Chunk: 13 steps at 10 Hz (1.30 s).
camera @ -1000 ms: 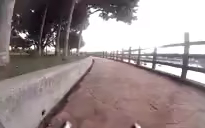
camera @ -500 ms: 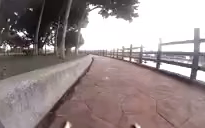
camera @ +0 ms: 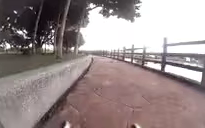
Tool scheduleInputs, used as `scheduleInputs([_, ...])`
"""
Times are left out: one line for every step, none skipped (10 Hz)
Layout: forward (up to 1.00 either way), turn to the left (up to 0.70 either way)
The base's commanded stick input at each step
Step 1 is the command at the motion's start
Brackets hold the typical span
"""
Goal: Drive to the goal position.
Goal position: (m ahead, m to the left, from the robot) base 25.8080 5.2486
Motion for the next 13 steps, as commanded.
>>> scheduleInputs([0.70, 0.00])
scheduleInputs([0.70, 0.00])
scheduleInputs([0.70, 0.00])
scheduleInputs([0.70, 0.00])
scheduleInputs([0.70, 0.00])
scheduleInputs([0.70, 0.00])
scheduleInputs([0.70, 0.00])
scheduleInputs([0.70, 0.00])
scheduleInputs([0.70, 0.00])
scheduleInputs([0.70, 0.00])
scheduleInputs([0.70, 0.00])
scheduleInputs([0.70, 0.00])
scheduleInputs([0.70, 0.00])
